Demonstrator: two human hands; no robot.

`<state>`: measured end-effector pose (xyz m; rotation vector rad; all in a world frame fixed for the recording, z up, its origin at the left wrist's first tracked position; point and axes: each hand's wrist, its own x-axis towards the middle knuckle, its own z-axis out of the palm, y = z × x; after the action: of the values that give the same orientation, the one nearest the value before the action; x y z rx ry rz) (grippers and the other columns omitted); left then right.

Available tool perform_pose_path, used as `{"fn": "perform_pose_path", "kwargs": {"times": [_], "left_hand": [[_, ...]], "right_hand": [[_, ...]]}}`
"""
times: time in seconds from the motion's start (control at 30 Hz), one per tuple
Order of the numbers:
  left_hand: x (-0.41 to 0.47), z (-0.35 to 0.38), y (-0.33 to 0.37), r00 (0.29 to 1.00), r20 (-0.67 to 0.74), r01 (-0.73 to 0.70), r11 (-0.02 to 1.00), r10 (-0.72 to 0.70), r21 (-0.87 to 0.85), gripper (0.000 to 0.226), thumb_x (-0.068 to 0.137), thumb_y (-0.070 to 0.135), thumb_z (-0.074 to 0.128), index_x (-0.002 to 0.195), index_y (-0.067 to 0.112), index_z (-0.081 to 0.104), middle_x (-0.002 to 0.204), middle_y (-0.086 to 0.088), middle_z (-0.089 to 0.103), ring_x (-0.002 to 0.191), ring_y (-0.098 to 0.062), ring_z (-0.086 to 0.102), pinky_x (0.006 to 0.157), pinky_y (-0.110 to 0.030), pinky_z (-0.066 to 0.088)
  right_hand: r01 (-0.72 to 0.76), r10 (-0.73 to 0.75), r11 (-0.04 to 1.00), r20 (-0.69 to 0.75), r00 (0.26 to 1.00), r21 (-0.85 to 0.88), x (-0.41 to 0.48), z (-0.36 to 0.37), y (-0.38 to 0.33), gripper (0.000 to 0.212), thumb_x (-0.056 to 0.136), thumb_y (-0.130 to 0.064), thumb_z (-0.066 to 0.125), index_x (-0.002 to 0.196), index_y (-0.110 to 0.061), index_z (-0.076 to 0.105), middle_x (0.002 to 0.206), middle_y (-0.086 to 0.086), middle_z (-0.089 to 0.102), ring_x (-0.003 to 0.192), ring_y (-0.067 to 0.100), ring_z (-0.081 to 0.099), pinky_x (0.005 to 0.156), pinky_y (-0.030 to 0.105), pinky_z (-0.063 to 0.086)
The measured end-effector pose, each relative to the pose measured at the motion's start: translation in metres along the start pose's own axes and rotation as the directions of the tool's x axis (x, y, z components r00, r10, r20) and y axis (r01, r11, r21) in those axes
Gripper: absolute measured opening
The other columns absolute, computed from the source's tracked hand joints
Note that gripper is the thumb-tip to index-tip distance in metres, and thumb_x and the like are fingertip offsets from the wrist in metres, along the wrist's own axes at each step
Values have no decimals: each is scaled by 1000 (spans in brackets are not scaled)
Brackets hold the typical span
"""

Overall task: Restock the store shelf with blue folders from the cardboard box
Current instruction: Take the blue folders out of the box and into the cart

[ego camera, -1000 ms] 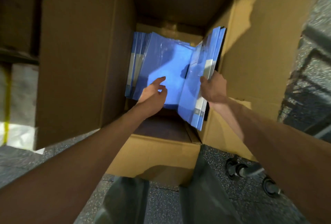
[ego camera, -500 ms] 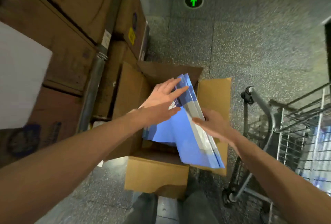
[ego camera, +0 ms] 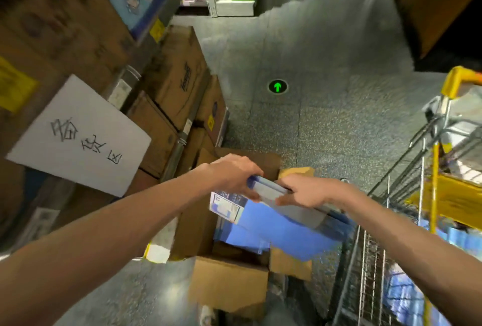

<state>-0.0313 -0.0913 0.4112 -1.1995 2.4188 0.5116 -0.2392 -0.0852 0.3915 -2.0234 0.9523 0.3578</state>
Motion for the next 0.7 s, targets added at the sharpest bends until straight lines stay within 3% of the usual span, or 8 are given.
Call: {"fn": "perform_pose_path", "kwargs": {"times": [0.07, 0.17, 0.23, 0.3, 0.4, 0.47, 0.53, 0.7], "left_hand": [[-17, -7, 8, 1000, -25, 11, 1000, -10, 18, 42, 88, 63, 65, 90, 23, 52, 82, 8, 49, 82, -19, 49, 68, -31, 31], [-33, -8, 15, 998, -68, 9, 999, -7, 33, 41, 90, 63, 63, 93, 23, 58, 84, 8, 53, 82, -20, 55, 63, -32, 34], [-43, -8, 18, 990, -140, 12, 999, -7, 38, 37, 92, 62, 60, 89, 27, 54, 83, 9, 54, 76, -16, 54, 58, -31, 31], [-57, -6, 21, 968, -247, 42, 998, -29, 45, 37, 92, 64, 58, 87, 27, 55, 81, 8, 57, 75, -16, 55, 56, -31, 31], [-87, -2, 20, 917, -381, 110, 993, -115, -35, 42, 90, 68, 57, 86, 26, 58, 81, 8, 59, 74, -18, 56, 57, -34, 34], [-111, 5, 14, 881, -436, 117, 977, -185, -177, 43, 88, 70, 59, 85, 27, 59, 79, 9, 59, 72, -16, 54, 54, -33, 31], [-133, 11, 9, 838, -480, 112, 944, -258, -311, 49, 86, 73, 58, 82, 24, 60, 74, 8, 59, 70, -17, 56, 52, -33, 31], [-186, 12, 21, 776, -518, -3, 819, -360, -574, 55, 83, 72, 64, 70, 19, 55, 58, 7, 51, 57, -17, 51, 49, -33, 28]], "right_hand": [[-23, 20, 994, -27, 999, -109, -17, -6, -17, 21, 96, -39, 62, 93, -22, 50, 95, 6, 60, 91, 24, 59, 73, 36, 41], [-71, 40, 980, -164, 986, -188, -36, 1, -36, 18, 97, -36, 59, 99, -20, 52, 107, 8, 64, 101, 27, 59, 73, 36, 40], [-126, 79, 981, -290, 954, -147, -45, 11, -40, 21, 96, -34, 56, 113, -21, 55, 112, 7, 66, 106, 32, 60, 80, 41, 47], [-196, 124, 972, -424, 897, -131, -56, 24, -44, 42, 98, -32, 54, 138, -21, 49, 134, 7, 59, 122, 31, 54, 98, 42, 44], [-297, 189, 954, -711, 678, -30, -68, 43, -59, 67, 100, -22, 51, 158, -13, 20, 163, 11, 24, 148, 29, 26, 119, 37, 20], [-325, 311, 929, -846, 434, 174, -76, 56, -78, 72, 99, -18, 51, 159, -11, 12, 165, 11, 17, 151, 29, 19, 122, 38, 16], [-255, 438, 892, -857, 271, 375, -84, 67, -99, 73, 100, -18, 52, 159, -9, 10, 165, 11, 18, 151, 29, 18, 122, 40, 19], [-49, 736, 672, -658, 161, 739, -110, 109, -149, 82, 100, -34, 56, 160, -14, 4, 164, 10, 21, 146, 33, 30, 115, 46, 35]]}}
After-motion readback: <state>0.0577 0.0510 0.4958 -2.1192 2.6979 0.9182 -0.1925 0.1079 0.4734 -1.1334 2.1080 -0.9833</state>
